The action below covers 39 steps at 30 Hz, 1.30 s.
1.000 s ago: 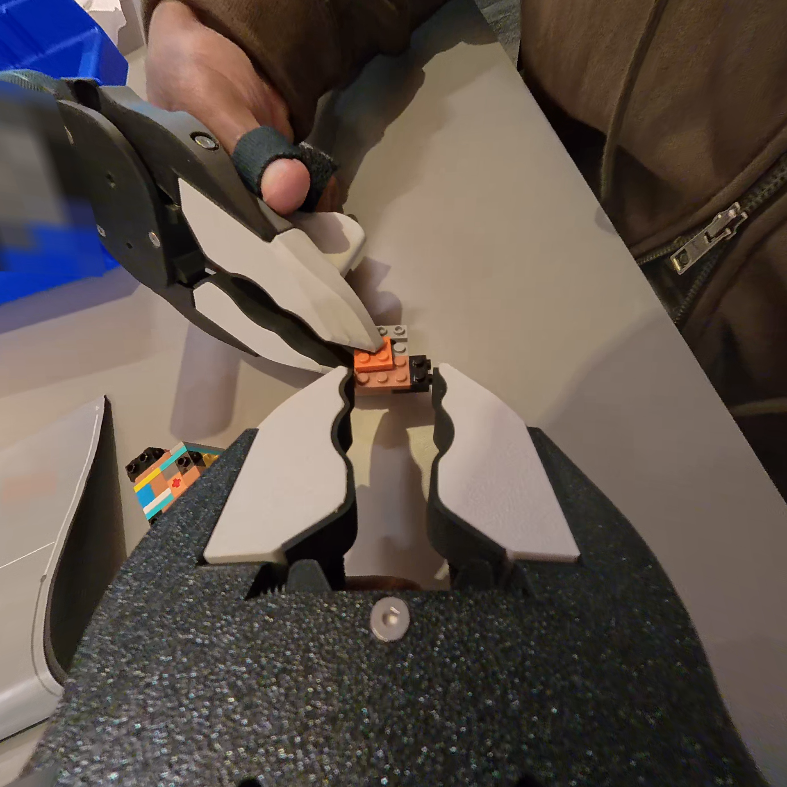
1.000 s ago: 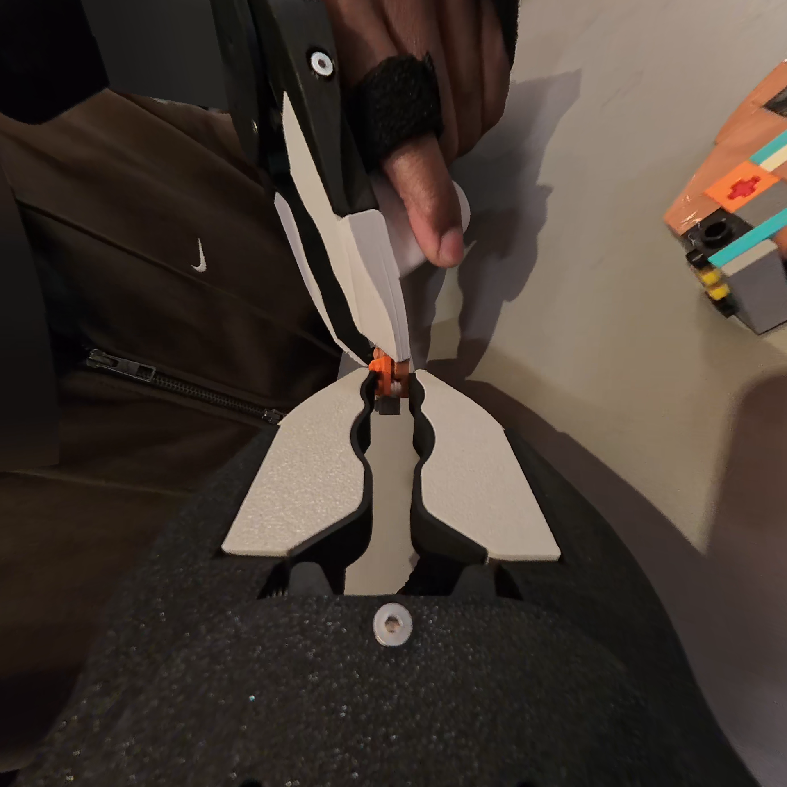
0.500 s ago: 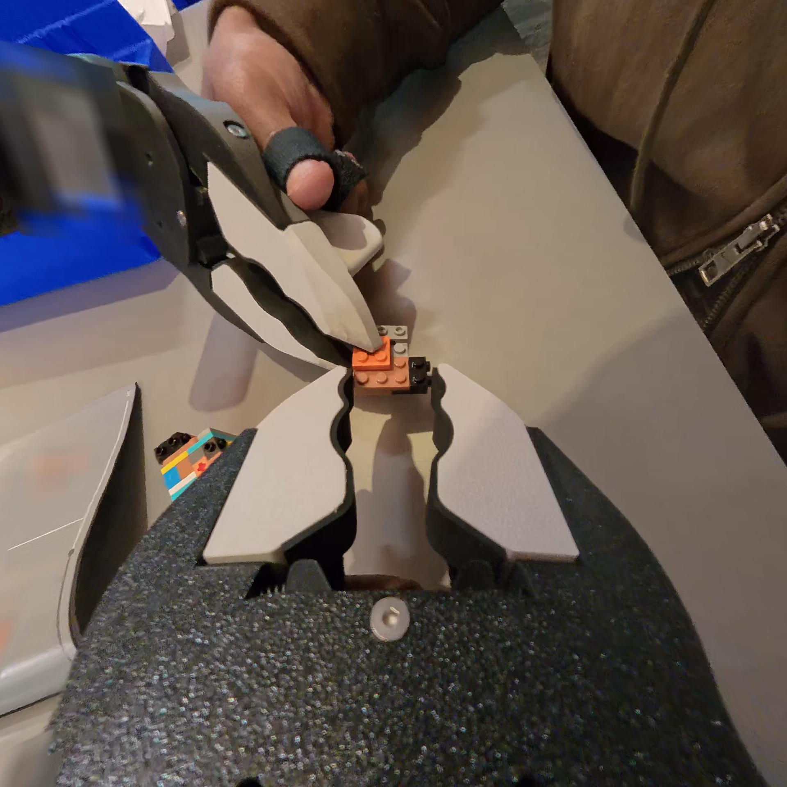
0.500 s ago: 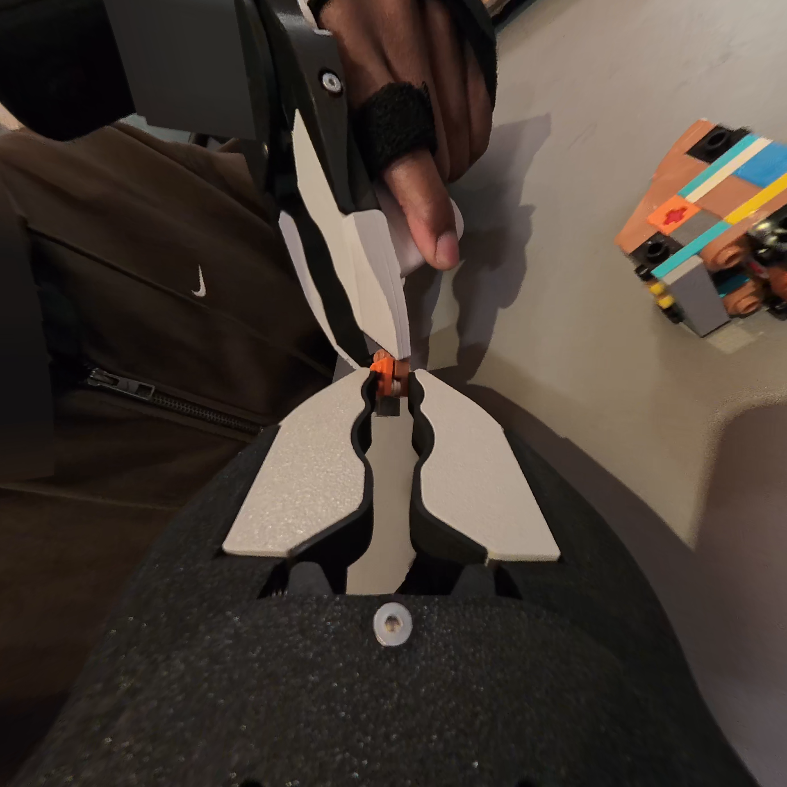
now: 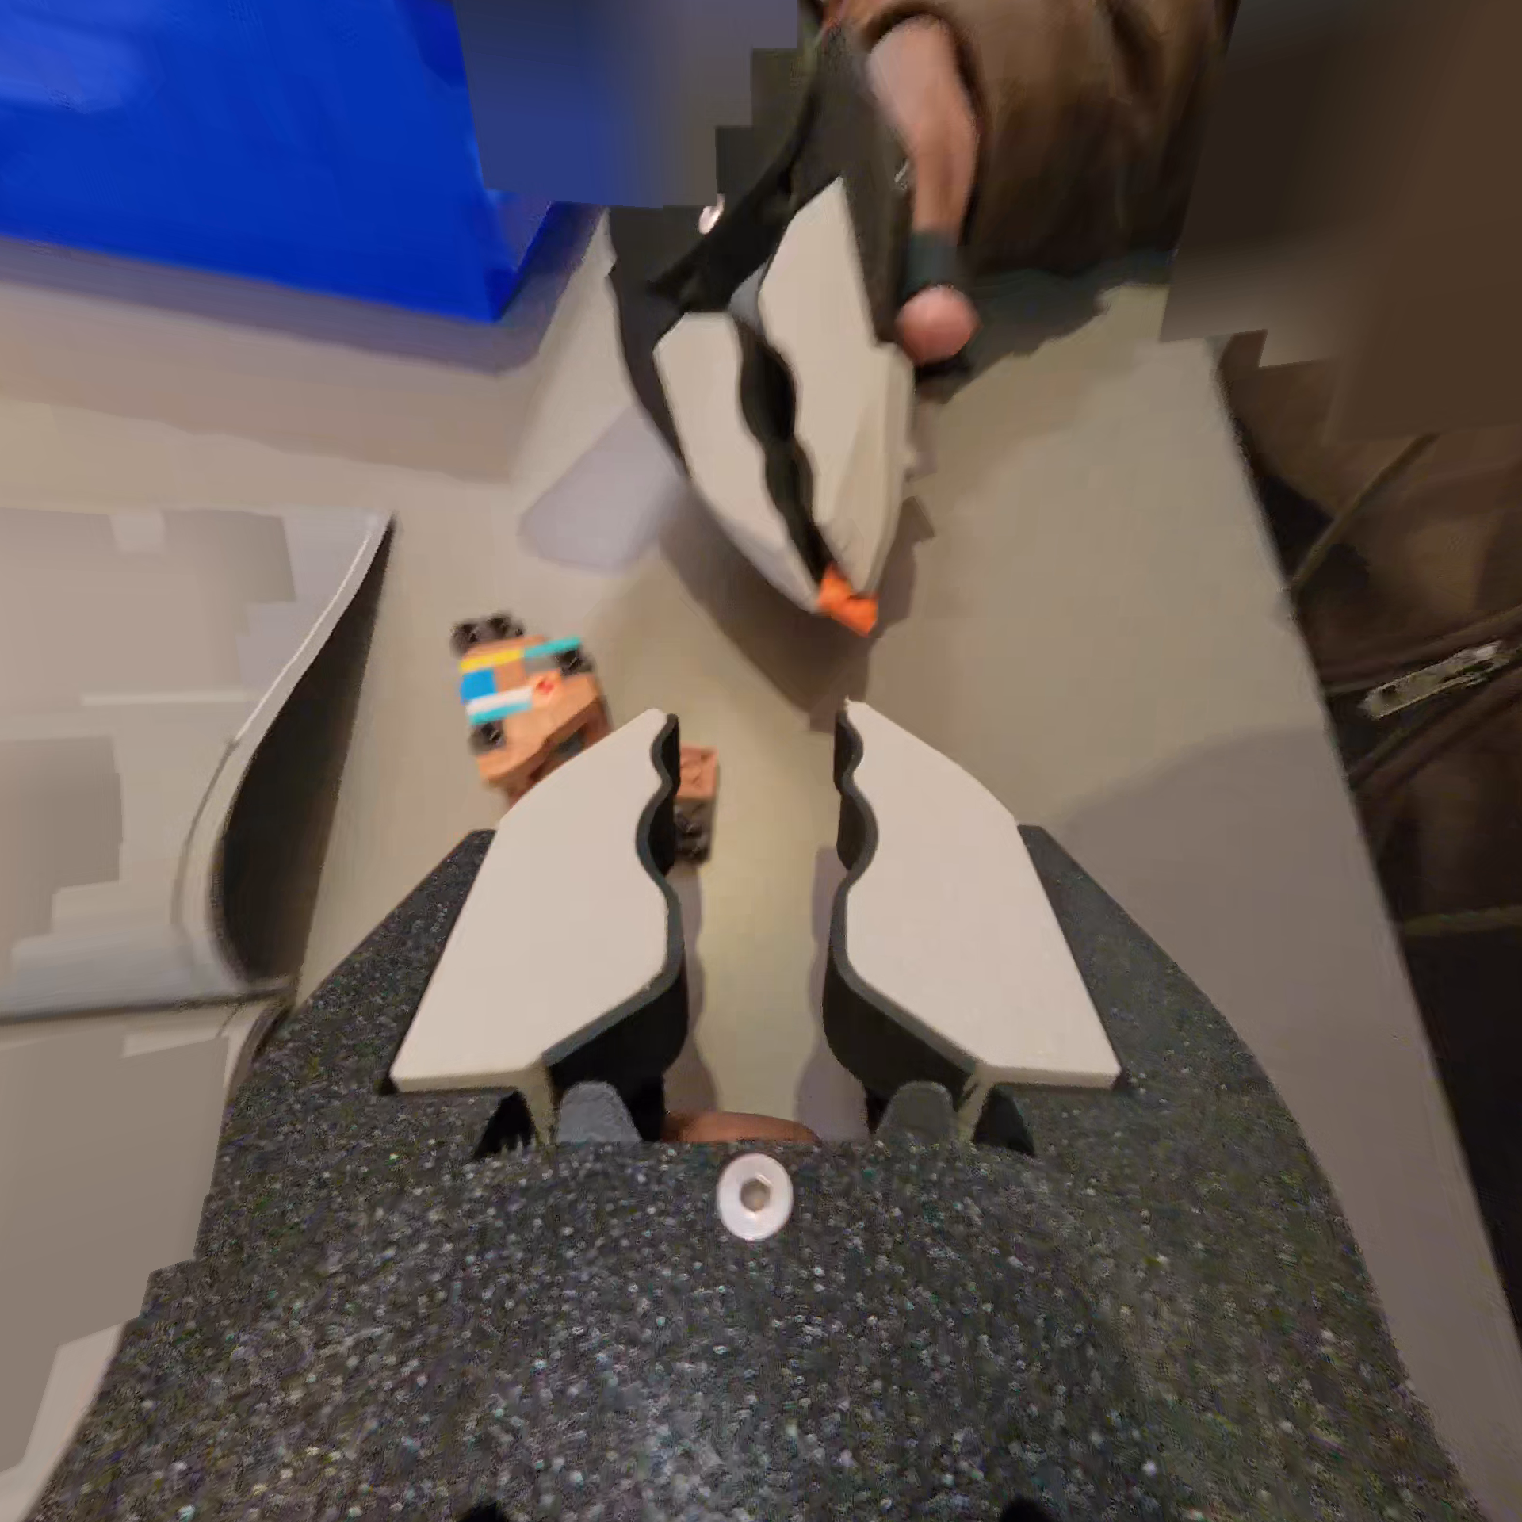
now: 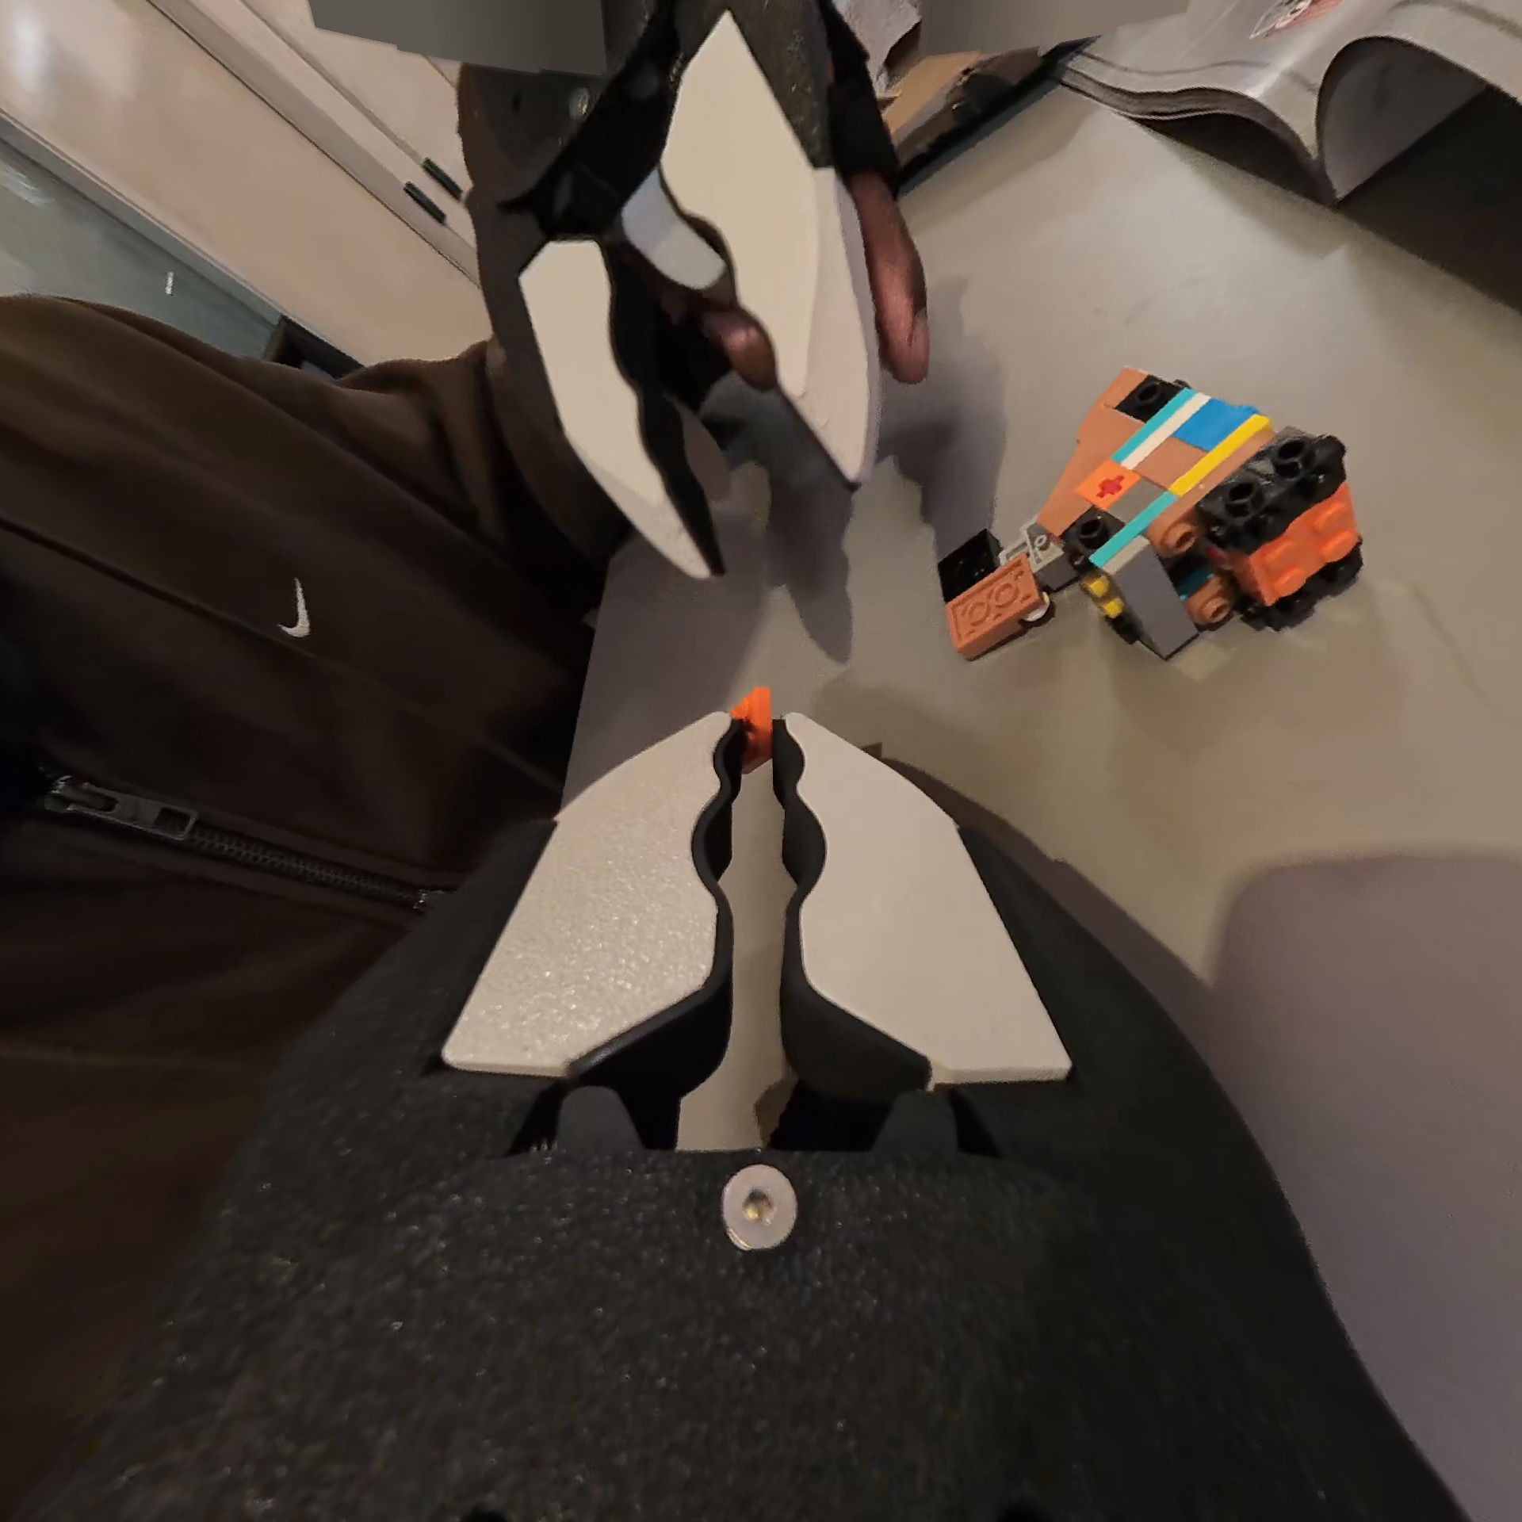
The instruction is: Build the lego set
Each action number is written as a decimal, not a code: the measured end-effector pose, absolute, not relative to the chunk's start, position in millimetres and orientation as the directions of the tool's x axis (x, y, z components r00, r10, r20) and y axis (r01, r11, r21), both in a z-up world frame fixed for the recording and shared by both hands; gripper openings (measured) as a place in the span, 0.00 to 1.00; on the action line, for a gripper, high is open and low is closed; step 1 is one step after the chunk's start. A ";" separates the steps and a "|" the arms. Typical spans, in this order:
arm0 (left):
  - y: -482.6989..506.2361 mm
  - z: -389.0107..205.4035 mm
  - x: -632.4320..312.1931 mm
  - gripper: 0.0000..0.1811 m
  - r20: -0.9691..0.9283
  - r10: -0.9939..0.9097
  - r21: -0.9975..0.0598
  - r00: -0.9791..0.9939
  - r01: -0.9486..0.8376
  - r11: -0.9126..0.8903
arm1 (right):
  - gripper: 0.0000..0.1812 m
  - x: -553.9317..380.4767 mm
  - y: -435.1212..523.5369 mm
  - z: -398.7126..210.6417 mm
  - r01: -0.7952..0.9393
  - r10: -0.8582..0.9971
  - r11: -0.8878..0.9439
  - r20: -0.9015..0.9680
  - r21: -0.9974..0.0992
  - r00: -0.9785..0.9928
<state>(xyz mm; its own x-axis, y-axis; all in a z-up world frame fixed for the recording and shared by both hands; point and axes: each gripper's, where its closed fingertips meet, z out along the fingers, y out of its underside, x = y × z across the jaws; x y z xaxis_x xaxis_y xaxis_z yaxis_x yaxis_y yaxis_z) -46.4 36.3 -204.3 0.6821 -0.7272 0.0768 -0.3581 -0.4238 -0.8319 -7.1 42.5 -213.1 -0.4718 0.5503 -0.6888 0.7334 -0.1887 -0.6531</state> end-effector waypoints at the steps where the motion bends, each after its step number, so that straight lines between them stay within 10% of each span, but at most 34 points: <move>1: 38.3 -209.7 -56.2 0.20 0.040 -0.703 -0.808 0.710 -0.391 -0.441 | 0.03 -7.3 43.2 -213.4 0.732 0.555 -0.191 -0.687 -0.654 -0.469; 21: 42.8 -259.4 -52.3 0.10 -0.013 -0.688 -0.668 0.726 -0.519 -0.534 | 0.12 -13.0 59.1 -228.5 0.730 0.690 -0.131 -0.591 -0.670 -0.419; 29: 39.4 -232.5 -33.0 0.10 0.372 -0.630 -0.740 0.682 -0.191 -0.645 | 0.17 -21.3 70.7 -212.2 0.341 0.803 0.288 0.032 -0.895 -0.594; 39: 28.6 -223.4 -5.3 0.10 0.577 -0.623 -0.698 0.528 -0.077 -0.712 | 0.10 -14.4 42.2 -219.5 0.038 0.571 0.673 0.485 -0.739 -0.662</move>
